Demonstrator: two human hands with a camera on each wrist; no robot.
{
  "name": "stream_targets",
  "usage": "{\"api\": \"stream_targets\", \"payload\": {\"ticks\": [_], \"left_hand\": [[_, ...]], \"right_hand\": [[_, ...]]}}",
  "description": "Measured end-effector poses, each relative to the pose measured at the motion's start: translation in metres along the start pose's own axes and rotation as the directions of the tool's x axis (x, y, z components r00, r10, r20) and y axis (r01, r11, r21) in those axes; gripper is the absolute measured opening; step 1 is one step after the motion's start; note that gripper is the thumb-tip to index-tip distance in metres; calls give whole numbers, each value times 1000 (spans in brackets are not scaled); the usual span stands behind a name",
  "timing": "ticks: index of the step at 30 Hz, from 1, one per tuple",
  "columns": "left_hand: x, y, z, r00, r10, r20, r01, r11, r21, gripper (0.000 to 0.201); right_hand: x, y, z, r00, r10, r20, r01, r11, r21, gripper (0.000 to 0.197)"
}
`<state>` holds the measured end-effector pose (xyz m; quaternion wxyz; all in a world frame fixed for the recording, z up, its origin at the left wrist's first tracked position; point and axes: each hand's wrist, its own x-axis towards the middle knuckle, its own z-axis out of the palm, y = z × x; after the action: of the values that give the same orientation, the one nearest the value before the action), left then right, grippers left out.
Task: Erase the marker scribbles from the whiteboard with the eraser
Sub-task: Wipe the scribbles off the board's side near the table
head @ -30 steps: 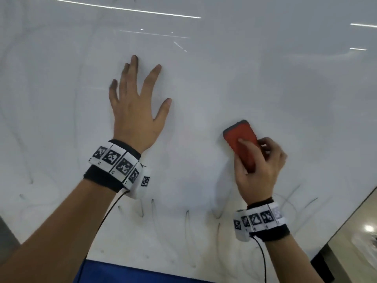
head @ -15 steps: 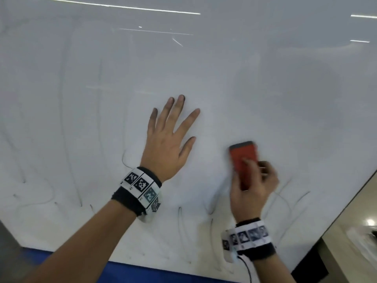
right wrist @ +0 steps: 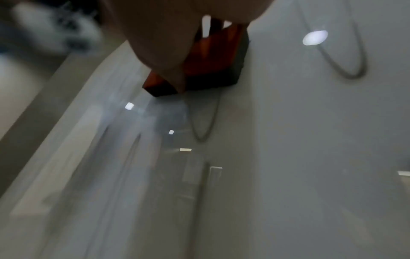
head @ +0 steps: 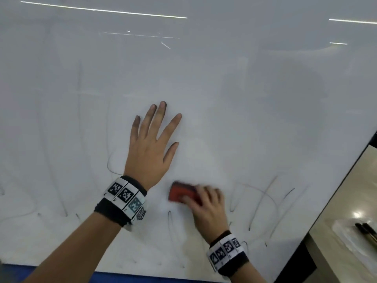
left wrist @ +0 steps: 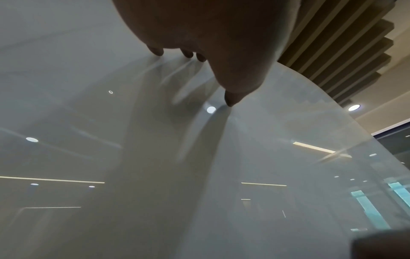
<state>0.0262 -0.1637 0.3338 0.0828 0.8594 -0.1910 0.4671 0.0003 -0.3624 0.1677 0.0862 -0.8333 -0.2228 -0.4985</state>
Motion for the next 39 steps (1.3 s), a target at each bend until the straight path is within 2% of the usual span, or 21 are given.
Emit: {"api": "stream_targets", "payload": {"ticks": [2,5,9,10,11,12,14,16,18,22,23,24,25,26,27,29,31,33,36,37,39], "left_hand": [[-1,-2,0,1000,9,4,-9,1000,-2,62],[-3,-6,-1,1000,16,-1,-16,1000,10,62],[-9,-1,2,1000,-28,9,28,1000,-5,64],[-10,1,4,999,-46,13,47,999,-11,66],[-11,4,5,998,-64,17,64,998,-16,67],[-12,7,7,997,-77,19,78,997,-17,68],[-13,9,10,996,-90,23,91,996,-16,68],[-15,8,12,996,-82,22,82,996,-23,67],[-14,6,12,997,-75,13,75,997,-32,66],[-15,14,11,991,-131,18,132,989,-71,67],[-15,18,12,988,-152,17,153,985,-85,67],[-15,23,12,985,-171,16,172,980,-101,68],[-15,28,12,982,-187,13,187,975,-122,69],[-13,33,10,980,-197,6,195,969,-150,71],[-11,36,8,981,-196,-5,192,965,-177,73],[-6,39,2,988,-151,-39,140,970,-198,74],[0,38,-4,995,-74,-70,61,983,-175,71],[4,37,-7,996,-45,-71,32,985,-168,68],[6,47,-2,999,-14,-48,5,984,-176,64],[6,53,1,999,18,-42,-25,986,-167,63],[6,66,10,997,73,-17,-74,987,-141,61]], "right_hand": [[-7,15,-8,992,-85,94,86,996,-6,56],[21,57,-51,971,197,-137,-194,980,32,43],[43,90,-87,726,565,-392,-526,824,214,34],[41,79,-77,708,588,-390,-545,807,226,35],[32,65,-62,752,559,-350,-520,829,205,37],[19,50,-46,842,466,-273,-442,885,147,40],[-8,33,-27,982,182,-54,-179,983,44,47],[-8,54,-42,991,130,-4,-130,991,19,43],[7,83,-70,933,317,-171,-307,948,84,36],[31,112,-96,654,637,-407,-582,768,268,37],[31,100,-87,647,642,-412,-584,764,272,38],[23,85,-73,710,597,-373,-544,802,249,39],[11,68,-57,821,494,-286,-455,869,195,39],[-4,51,-42,930,333,-159,-314,940,131,39],[-18,38,-32,983,182,-20,-180,979,92,41],[-21,44,-36,992,96,78,-101,992,74,45],[1,67,-59,970,226,-91,-214,969,123,41],[25,96,-86,860,408,-308,-364,912,191,36],[35,98,-81,678,612,-407,-528,791,308,39],[26,86,-67,698,600,-391,-522,800,295,40],[-6,59,-38,865,431,-258,-394,900,186,45]]}}
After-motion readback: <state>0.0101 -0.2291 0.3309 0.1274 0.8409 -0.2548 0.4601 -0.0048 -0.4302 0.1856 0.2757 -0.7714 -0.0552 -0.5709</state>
